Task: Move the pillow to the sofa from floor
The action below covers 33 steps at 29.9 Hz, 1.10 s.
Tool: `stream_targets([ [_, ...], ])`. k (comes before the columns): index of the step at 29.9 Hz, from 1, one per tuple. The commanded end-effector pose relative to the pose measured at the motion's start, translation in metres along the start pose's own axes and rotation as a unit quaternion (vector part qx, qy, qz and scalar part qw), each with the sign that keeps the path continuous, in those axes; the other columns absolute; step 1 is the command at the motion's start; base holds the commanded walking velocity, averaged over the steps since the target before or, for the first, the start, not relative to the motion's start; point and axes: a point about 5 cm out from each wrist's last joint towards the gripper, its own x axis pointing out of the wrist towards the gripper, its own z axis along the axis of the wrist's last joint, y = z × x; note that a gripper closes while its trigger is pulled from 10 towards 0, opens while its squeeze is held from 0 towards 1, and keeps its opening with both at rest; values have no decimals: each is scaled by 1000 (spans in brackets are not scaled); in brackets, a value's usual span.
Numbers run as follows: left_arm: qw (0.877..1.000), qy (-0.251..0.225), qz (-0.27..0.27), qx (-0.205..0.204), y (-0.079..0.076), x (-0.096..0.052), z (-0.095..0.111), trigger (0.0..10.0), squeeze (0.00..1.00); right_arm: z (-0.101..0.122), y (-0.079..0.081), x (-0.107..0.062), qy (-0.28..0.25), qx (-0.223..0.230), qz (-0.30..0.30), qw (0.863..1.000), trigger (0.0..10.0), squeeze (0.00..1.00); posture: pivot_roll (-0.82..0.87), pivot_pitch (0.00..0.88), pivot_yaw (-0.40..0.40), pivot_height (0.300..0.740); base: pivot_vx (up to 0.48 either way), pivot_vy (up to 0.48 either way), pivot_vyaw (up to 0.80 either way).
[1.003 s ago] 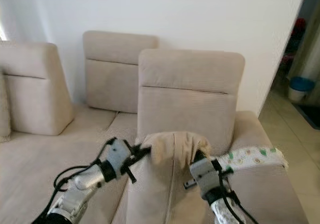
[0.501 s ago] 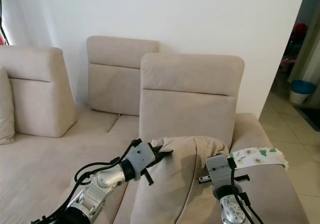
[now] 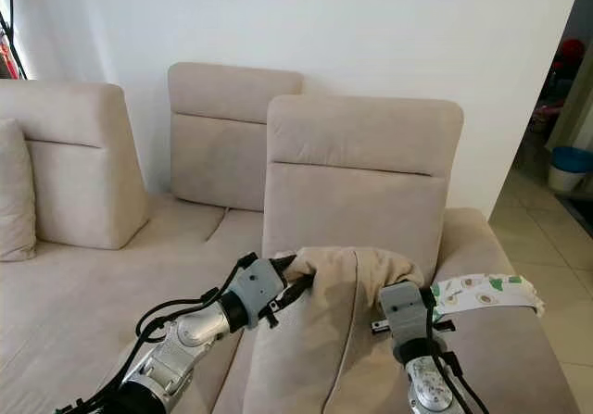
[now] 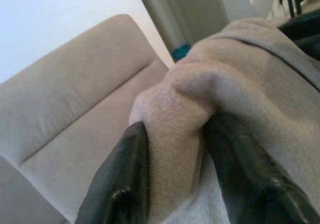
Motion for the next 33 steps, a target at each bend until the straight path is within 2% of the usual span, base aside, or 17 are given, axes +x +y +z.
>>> stream_targets([
  [1, 999, -35, -3, 19, 0, 8, 14, 10000, 0, 7, 16, 1, -10, 0, 35, 999, 10000, 0, 61, 0, 21, 740, 0, 0, 0],
  [5, 998, -54, 20, 17, 5, 8, 20, 10000, 0, 8, 16, 1, -12, -2, 37, 999, 10000, 0, 61, 0, 19, 740, 0, 0, 0],
  [7, 995, -81, 48, 11, 12, 8, 28, 10000, 0, 8, 15, 1, -14, -4, 36, 999, 10000, 0, 57, 0, 16, 740, 0, 0, 0],
  [11, 993, -100, 62, 3, 16, 9, 33, 10000, 0, 9, 14, 0, -17, -2, 35, 999, 10000, 24, 57, 0, 14, 740, 0, 0, 0],
  [12, 993, -99, 62, 3, 16, 9, 33, 10000, 0, 10, 14, 0, -17, -2, 35, 999, 10000, 796, 57, 0, 14, 740, 0, 0, 0],
  [14, 993, -98, 62, 2, 15, 8, 32, 10000, 0, 10, 13, -1, -19, 0, 34, 999, 10000, 796, 54, 0, 13, 740, 0, 0, 0],
  [15, 994, -96, 61, -1, 15, 8, 31, 10000, 0, 11, 13, -1, -20, 0, 33, 999, 10000, 1000, 54, 0, 13, 740, 0, 0, 0],
  [16, 994, -94, 60, -4, 13, 8, 30, 10000, 0, 11, 12, -1, -22, -2, 30, 999, 10000, 922, 54, 0, 13, 740, 0, 0, 0],
  [17, 994, -93, 61, -7, 13, 8, 29, 10000, 0, 11, 12, -1, -21, -5, 30, 999, 10000, 592, 54, 0, 13, 740, 0, 0, 0],
  [18, 994, -93, 61, -8, 13, 8, 29, 10000, 0, 11, 12, -1, -21, -7, 30, 999, 10000, 592, 54, 0, 13, 740, 0, 0, 0],
  [19, 994, -92, 61, -9, 13, 8, 29, 10000, 0, 11, 13, 0, -21, -7, 30, 999, 10000, 0, 54, 0, 13, 740, 0, 0, 0],
  [26, 994, -88, 67, -20, 12, 7, 26, 10000, 0, 11, 14, 0, -21, -7, 32, 999, 10000, 0, 56, 0, 13, 740, 0, 0, 0],
  [31, 992, -66, 89, -55, 13, 4, 18, 10000, 0, 14, 15, -2, -34, -1, 29, 999, 10000, 0, 57, 0, 18, 740, 0, 0, 0],
  [33, 988, -50, 115, -87, 12, 0, 10, 10000, 0, 21, 15, -6, -72, 12, 19, 997, 10000, 0, 56, 0, 19, 740, 0, 0, 0],
])
